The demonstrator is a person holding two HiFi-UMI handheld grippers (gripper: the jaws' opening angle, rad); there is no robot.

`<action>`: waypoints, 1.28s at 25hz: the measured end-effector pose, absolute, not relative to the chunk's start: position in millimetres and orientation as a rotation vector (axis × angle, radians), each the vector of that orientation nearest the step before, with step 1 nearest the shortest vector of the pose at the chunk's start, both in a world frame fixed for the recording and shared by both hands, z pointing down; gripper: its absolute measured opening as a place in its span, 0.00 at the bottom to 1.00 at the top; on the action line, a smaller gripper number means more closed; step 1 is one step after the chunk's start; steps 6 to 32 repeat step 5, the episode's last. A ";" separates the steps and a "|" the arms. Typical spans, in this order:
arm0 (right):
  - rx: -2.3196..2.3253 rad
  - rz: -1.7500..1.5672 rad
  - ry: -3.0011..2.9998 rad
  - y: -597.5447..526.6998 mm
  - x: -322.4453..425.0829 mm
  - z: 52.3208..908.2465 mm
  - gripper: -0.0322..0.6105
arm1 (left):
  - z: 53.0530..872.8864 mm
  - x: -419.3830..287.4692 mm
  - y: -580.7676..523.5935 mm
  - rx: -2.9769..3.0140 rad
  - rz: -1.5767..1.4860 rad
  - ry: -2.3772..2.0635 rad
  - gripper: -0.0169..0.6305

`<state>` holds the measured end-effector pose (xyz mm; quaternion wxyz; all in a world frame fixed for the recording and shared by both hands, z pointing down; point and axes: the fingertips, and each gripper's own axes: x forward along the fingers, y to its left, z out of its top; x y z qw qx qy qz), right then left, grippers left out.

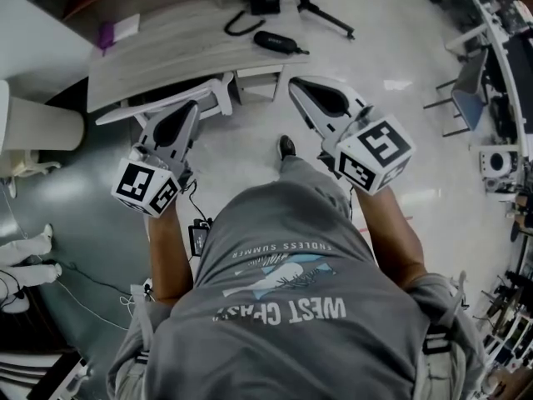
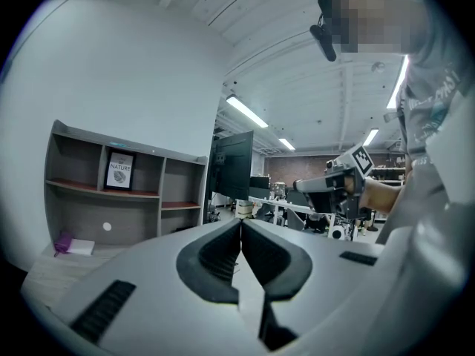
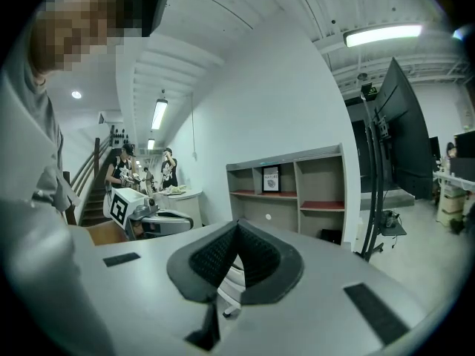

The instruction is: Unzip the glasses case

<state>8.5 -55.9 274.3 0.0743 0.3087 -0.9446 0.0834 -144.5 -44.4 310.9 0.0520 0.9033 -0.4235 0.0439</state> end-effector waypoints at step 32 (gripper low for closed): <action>0.922 0.262 -2.828 -57.4 11.0 280.0 0.06 | 312.8 -141.7 -43.3 2.738 0.142 -1.286 0.03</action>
